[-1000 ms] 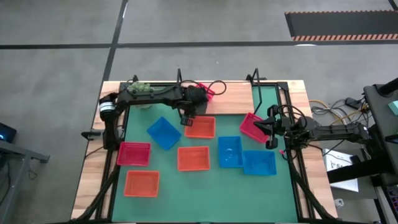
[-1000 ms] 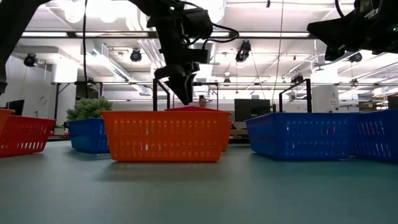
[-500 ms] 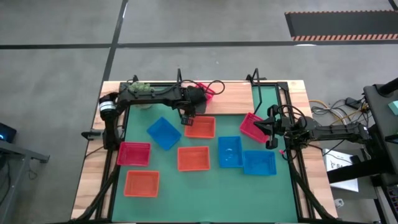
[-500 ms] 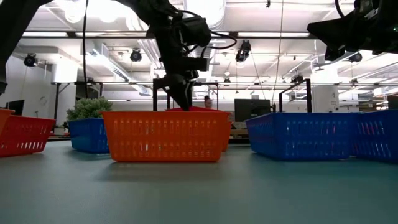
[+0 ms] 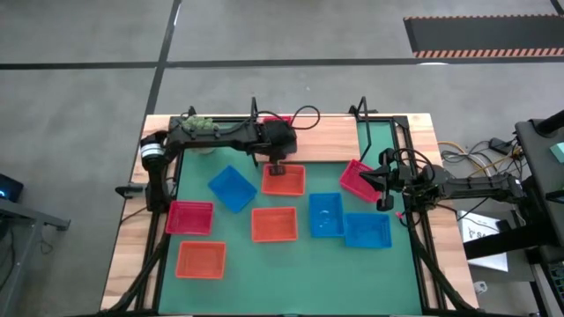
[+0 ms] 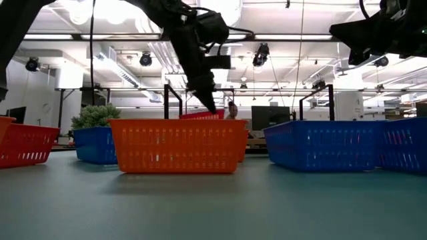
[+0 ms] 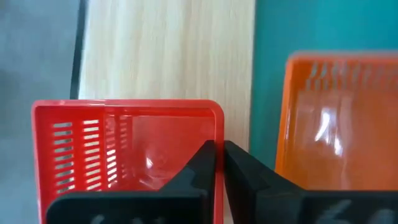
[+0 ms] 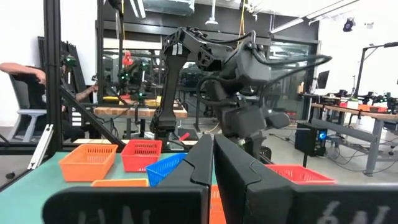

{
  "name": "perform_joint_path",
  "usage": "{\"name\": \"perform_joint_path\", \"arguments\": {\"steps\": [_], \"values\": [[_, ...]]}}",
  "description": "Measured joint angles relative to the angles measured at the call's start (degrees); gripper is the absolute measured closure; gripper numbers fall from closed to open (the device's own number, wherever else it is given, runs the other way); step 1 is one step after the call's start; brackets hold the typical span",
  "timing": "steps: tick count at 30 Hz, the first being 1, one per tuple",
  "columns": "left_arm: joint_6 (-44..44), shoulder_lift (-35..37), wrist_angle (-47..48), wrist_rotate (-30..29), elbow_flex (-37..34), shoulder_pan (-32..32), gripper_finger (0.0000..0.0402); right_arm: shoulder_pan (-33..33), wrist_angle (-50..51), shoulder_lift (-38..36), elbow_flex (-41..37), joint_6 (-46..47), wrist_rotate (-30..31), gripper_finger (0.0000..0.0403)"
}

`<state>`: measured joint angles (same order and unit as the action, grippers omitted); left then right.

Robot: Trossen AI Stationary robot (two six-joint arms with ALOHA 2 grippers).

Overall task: Stack baskets on shelf by color
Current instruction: Put the bottom middle red bin on the shelf, then put the center blue bin on the shelf

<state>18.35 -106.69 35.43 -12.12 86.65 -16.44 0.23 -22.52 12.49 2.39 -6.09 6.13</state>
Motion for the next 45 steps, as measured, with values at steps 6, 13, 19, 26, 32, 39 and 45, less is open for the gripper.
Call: {"name": "perform_joint_path", "arguments": {"steps": [6,13,19,26,32,39,45], "values": [[-5.3,0.0,-0.1,-0.1,-0.1,0.2,0.0399,0.0,0.0,0.0,0.0,0.0,0.0,0.0394],[-4.3,0.0,0.0,-1.5,-1.3,-0.4,0.0399,0.0,0.0,0.0,0.0,0.0,0.0,0.0394],[1.4,0.0,0.1,-1.6,-2.0,-0.4,0.04,0.0,0.0,0.0,0.0,0.1,0.0,0.0394],[1.7,0.0,0.3,-1.6,-2.1,-0.5,0.04,0.0,0.0,0.0,0.0,0.1,0.0,0.0394],[1.6,0.0,0.2,-1.6,-2.1,-0.5,0.0381,0.0,0.1,0.0,0.0,0.1,0.0,0.0394],[1.6,0.0,0.9,-1.6,-1.7,-0.5,0.033,0.0,0.1,0.0,0.0,0.1,0.0,0.0394],[1.5,2.3,1.6,-1.7,-0.6,0.5,0.0311,0.0,0.1,0.0,0.0,0.1,0.0,0.0394]]}}
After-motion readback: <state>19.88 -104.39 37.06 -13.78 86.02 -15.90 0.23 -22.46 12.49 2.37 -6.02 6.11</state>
